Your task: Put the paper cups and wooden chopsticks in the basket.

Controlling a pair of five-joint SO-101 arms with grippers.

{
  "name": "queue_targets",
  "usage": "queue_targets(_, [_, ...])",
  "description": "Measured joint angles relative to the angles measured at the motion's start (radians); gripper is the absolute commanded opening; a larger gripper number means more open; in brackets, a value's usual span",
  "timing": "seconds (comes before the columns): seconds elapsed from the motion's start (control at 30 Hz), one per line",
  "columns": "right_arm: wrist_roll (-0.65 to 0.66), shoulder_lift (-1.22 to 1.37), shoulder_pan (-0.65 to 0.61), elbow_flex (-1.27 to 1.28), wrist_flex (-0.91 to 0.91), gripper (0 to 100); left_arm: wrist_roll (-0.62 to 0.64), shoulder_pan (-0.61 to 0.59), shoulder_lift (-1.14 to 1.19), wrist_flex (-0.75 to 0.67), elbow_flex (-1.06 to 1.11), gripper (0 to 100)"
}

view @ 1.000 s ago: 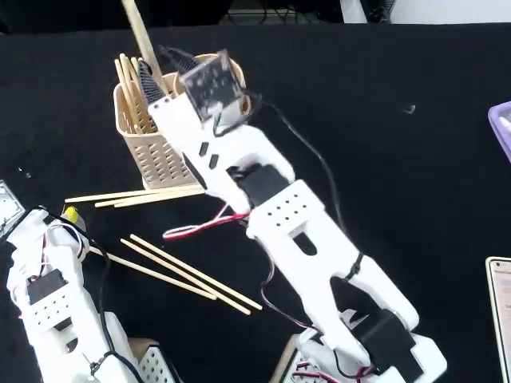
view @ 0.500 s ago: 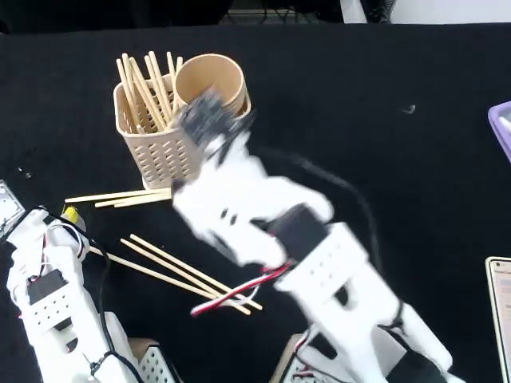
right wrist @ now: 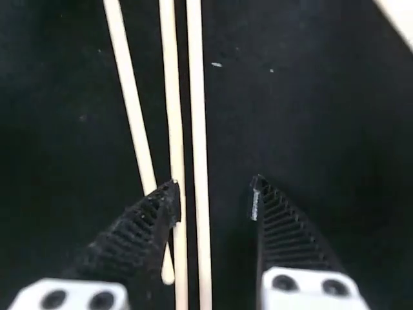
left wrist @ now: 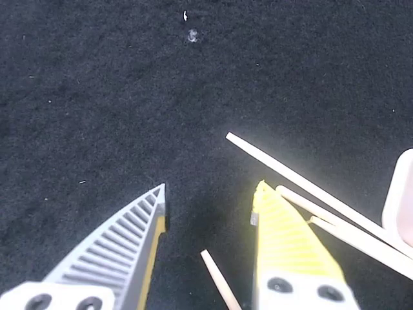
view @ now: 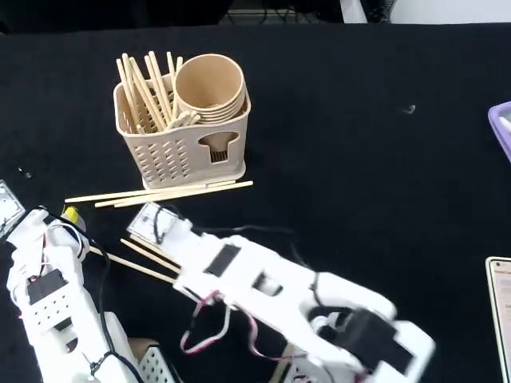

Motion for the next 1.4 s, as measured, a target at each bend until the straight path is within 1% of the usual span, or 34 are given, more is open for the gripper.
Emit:
queue_targets(0.13, [0.000, 0.124, -0.006, -0.114, 0.032, 17.1, 0.000, 0.000, 0.000, 0.000, 0.000, 22])
queue_targets(0.4, [0.000, 0.100, -0.005, -0.157, 0.087, 17.0, 0.000, 0.000, 0.000, 0.000, 0.000, 22])
queue_targets(0.67, [0.002, 0.072, -0.041, -0.094, -0.034, 17.0, 0.000, 0.000, 0.000, 0.000, 0.000, 22])
queue_targets(0.83, [0.002, 0.155, -0.044, -0.103, -0.061, 16.8, 0.000, 0.000, 0.000, 0.000, 0.000, 22])
queue_targets(0.9, [0.002, 0.189, -0.044, -0.138, -0.040, 14.9, 0.000, 0.000, 0.000, 0.000, 0.000, 22])
queue_targets(1.03, [0.003, 0.239, -0.043, -0.212, 0.028, 7.1, 0.000, 0.000, 0.000, 0.000, 0.000, 22])
queue_targets(1.17, [0.087, 0.292, -0.040, -0.298, 0.133, 0.9, 0.000, 0.000, 0.000, 0.000, 0.000, 22])
queue_targets(1.27, [0.132, 0.325, -0.040, -0.345, 0.196, 1.0, 0.000, 0.000, 0.000, 0.000, 0.000, 22])
queue_targets(1.4, [0.143, 0.330, -0.006, -0.354, 0.222, 1.0, 0.000, 0.000, 0.000, 0.000, 0.000, 22])
